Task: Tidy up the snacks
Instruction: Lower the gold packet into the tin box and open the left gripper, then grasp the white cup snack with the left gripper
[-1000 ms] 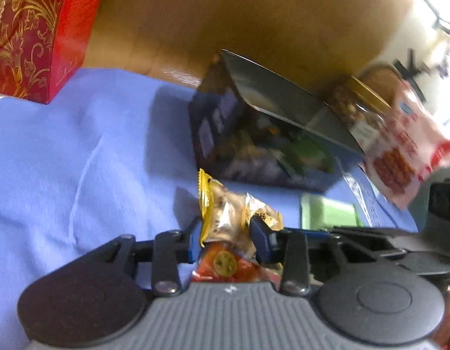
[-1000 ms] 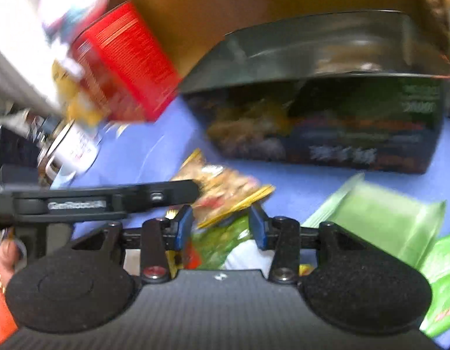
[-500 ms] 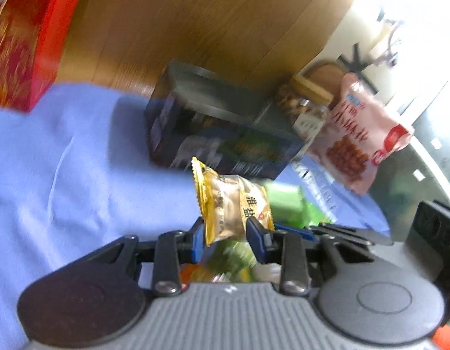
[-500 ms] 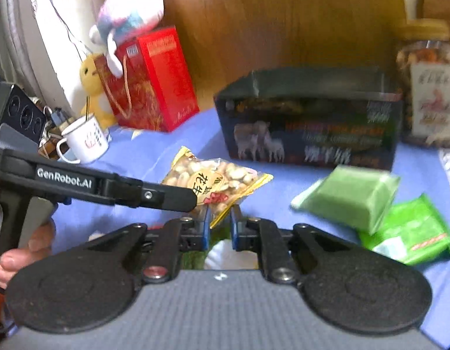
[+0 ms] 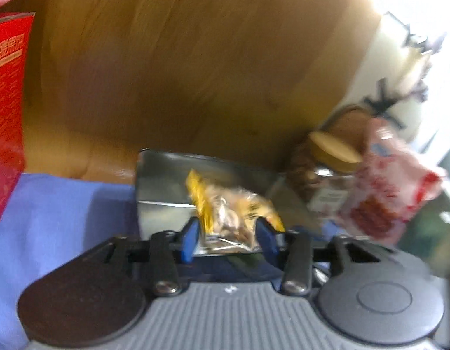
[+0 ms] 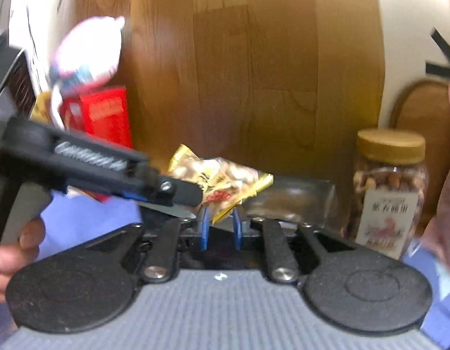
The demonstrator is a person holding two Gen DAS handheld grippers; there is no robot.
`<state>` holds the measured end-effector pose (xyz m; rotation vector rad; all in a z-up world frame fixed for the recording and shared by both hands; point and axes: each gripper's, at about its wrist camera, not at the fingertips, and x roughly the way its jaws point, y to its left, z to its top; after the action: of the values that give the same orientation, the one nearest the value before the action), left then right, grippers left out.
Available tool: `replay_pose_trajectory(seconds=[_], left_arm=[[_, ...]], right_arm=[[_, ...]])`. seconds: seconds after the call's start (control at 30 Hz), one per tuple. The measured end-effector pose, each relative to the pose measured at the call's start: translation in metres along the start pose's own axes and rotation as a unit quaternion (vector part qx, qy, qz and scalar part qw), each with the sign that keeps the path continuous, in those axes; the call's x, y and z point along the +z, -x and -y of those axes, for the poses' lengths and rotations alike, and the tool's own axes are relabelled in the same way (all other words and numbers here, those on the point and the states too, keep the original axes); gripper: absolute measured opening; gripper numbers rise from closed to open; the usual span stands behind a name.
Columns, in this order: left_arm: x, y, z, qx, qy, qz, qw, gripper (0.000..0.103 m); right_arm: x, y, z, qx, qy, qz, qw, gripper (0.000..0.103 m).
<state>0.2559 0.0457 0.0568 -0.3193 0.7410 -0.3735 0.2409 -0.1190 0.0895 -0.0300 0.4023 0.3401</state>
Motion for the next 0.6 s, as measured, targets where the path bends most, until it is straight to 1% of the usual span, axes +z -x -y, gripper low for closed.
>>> replay_pose_trajectory(seconds=[0.03, 0.07, 0.13, 0.17, 0.2, 0.27, 0.33, 0.37, 0.43, 0.5, 0.53, 0.6], left_arm=[[-0.002, -0.001, -0.001, 0.010, 0.001, -0.002, 0.9999, 0.050], [-0.006, 0.003, -0.001, 0.007, -0.004, 0.005, 1.0000, 0.051], [-0.015, 0.021, 0.000, 0.000, -0.020, 0.024, 0.9995, 0.053], [-0.020, 0.031, 0.001, -0.004, -0.026, 0.032, 0.9991, 0.056], [-0.025, 0.039, 0.001, -0.015, -0.027, 0.030, 0.9991, 0.057], [-0.039, 0.052, 0.001, -0.050, -0.018, 0.006, 0.9986, 0.057], [-0.053, 0.057, 0.006, -0.072, -0.026, -0.016, 0.9969, 0.057], [-0.062, 0.056, 0.010, -0.077, -0.033, -0.036, 0.9959, 0.057], [-0.076, 0.048, 0.019, -0.076, -0.046, -0.075, 0.9931, 0.057], [-0.086, 0.039, 0.023, -0.067, -0.053, -0.103, 0.9910, 0.057], [-0.090, 0.033, 0.025, -0.061, -0.050, -0.118, 0.9899, 0.057], [-0.094, 0.021, 0.023, -0.065, -0.030, -0.143, 0.9872, 0.057]], right_arm=[[-0.002, 0.000, -0.001, -0.005, 0.006, 0.002, 1.000, 0.041], [-0.006, 0.007, 0.001, -0.005, 0.001, 0.010, 1.000, 0.043], [-0.013, 0.022, 0.008, 0.011, -0.023, 0.020, 0.999, 0.043], [-0.019, 0.033, 0.014, 0.019, -0.045, 0.024, 0.999, 0.043], [-0.026, 0.044, 0.021, 0.027, -0.068, 0.026, 0.997, 0.043], [-0.046, 0.065, 0.031, 0.048, -0.111, 0.021, 0.992, 0.043], [-0.062, 0.080, 0.035, 0.062, -0.130, 0.010, 0.990, 0.043], [-0.070, 0.086, 0.034, 0.068, -0.132, 0.000, 0.989, 0.043], [-0.078, 0.089, 0.028, 0.076, -0.121, -0.020, 0.989, 0.043], [-0.081, 0.089, 0.016, 0.081, -0.089, -0.041, 0.992, 0.046], [-0.080, 0.086, 0.009, 0.079, -0.066, -0.055, 0.993, 0.047], [-0.079, 0.081, -0.001, 0.075, -0.031, -0.080, 0.994, 0.048]])
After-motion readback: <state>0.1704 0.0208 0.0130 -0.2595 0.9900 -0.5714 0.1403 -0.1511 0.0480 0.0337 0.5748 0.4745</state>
